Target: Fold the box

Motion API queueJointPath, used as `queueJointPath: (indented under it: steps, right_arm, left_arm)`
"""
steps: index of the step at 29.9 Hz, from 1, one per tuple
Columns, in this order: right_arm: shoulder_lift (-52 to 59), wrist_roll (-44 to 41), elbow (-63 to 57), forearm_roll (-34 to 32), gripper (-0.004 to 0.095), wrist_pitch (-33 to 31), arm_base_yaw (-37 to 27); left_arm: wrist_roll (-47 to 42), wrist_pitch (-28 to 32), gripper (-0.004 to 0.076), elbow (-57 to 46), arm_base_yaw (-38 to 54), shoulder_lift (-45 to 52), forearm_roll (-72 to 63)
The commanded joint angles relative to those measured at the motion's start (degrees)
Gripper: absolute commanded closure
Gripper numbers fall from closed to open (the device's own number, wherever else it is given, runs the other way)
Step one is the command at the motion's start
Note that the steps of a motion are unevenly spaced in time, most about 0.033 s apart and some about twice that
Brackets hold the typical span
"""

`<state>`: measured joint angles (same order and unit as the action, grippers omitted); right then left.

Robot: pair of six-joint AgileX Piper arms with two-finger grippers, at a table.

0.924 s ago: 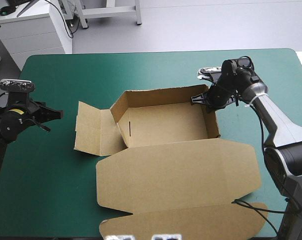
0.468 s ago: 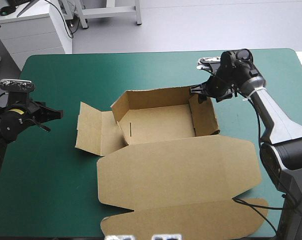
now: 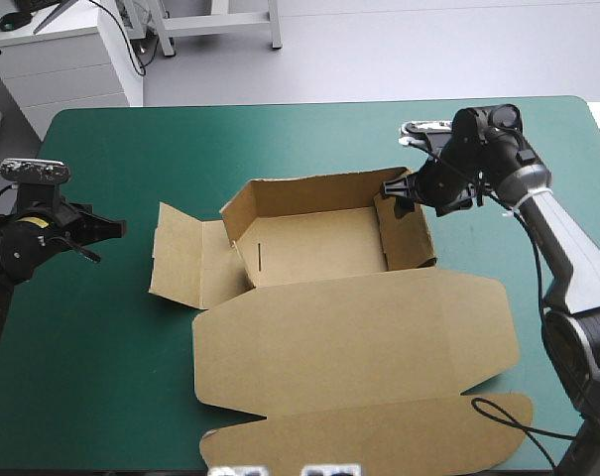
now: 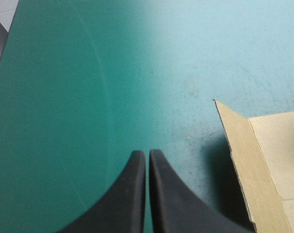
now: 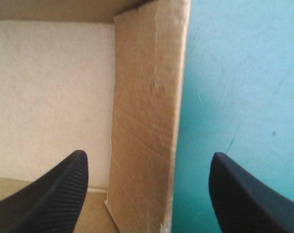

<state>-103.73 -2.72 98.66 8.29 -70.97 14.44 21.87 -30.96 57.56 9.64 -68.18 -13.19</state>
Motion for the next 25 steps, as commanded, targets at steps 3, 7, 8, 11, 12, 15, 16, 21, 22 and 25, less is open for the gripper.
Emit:
queueJointPath:
  steps: [3, 7, 8, 11, 12, 15, 16, 21, 22, 25]
  right_arm:
    - [4.6, 3.1, -6.4, 0.7, 0.0258, -0.5, 0.0]
    - [3.6, 3.1, -9.2, 1.2, 0.0259, 0.4, 0.0]
    - [3.2, 3.1, -9.3, 1.2, 0.0259, 0.5, 0.0]
    - [2.3, 3.1, -9.3, 2.1, 0.0260, 1.5, 0.0]
    - [2.2, 3.1, -9.3, 2.3, 0.0260, 1.8, 0.0]
    - [2.2, 3.1, -9.3, 3.0, 0.0260, 2.8, 0.0]
    - [2.2, 2.7, -9.3, 3.0, 0.0260, 2.7, 0.0]
    - [2.2, 4.1, -9.3, 2.7, 0.0378, -0.6, 0.0]
    - [2.2, 4.5, -9.3, 2.6, 0.0435, -0.6, 0.0]
    - [2.1, 5.7, -9.3, 2.7, 0.0620, -0.6, 0.0]
  left_arm:
    - [0.0, 2.4, 0.0709, 1.8, 0.1, 1.2, -1.3]
    - [0.0, 1.4, 0.0709, 1.7, 0.1, 1.1, -1.4]
    - [0.0, 1.3, 0.0709, 1.7, 0.1, 1.0, -1.4]
    - [0.0, 1.3, 0.0709, 1.7, 0.1, 0.6, -1.4]
    - [0.0, 1.3, 0.0709, 1.7, 0.1, 0.4, -1.6]
    - [0.0, 0.9, 0.0709, 1.6, 0.1, -0.4, -2.0]
    - [0.0, 0.9, 0.0709, 1.4, 0.1, -0.5, -2.0]
    - [0.0, 1.1, 0.0709, 1.2, 0.1, -1.0, -3.4]
    - [0.0, 1.1, 0.0709, 1.2, 0.1, -1.1, -3.5]
    - [-0.2, 1.1, 0.0716, 1.2, 0.1, -1.1, -3.5]
